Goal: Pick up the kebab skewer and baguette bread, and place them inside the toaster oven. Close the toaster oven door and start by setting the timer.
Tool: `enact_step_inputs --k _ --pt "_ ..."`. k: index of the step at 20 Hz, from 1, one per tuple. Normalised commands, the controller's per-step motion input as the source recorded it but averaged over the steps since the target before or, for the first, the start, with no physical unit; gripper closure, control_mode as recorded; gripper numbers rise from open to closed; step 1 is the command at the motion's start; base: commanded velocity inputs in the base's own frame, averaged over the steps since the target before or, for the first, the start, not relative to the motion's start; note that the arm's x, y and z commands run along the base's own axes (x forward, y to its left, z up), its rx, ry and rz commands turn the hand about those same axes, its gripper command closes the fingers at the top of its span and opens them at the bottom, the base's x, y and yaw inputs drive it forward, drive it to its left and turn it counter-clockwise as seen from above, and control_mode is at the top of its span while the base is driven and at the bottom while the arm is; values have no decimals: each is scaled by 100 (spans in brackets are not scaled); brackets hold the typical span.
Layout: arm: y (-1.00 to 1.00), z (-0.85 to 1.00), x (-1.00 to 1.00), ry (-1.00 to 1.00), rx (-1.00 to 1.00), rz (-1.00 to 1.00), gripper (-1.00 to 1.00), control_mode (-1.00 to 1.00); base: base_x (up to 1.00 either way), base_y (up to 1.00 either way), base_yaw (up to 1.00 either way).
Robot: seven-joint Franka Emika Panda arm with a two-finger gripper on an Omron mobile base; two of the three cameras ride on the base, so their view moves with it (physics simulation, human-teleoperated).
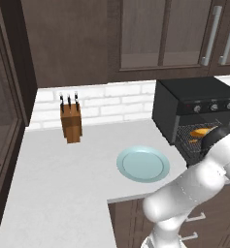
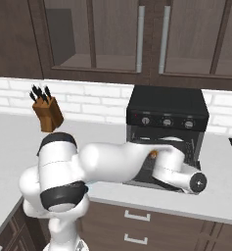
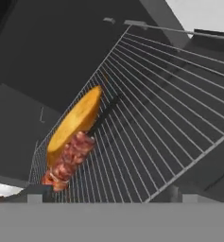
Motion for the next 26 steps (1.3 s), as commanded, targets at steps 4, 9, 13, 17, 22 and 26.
enact_step_inputs --k 4,9,13,17,22,26 --pt "35 33 -22 -5 -20 32 -100 -100 0 0 0" --pt "26 40 -31 -3 -29 33 -100 -100 0 0 0" --pt "42 7 -9 0 -32 31 -100 -100 0 0 0" --pt "59 -13 -2 -2 -34 20 -100 -100 0 0 0" --pt "49 -29 -13 -10 -23 3 -100 -100 0 0 0" --pt "34 -4 0 -7 -2 -15 -100 -100 0 0 0"
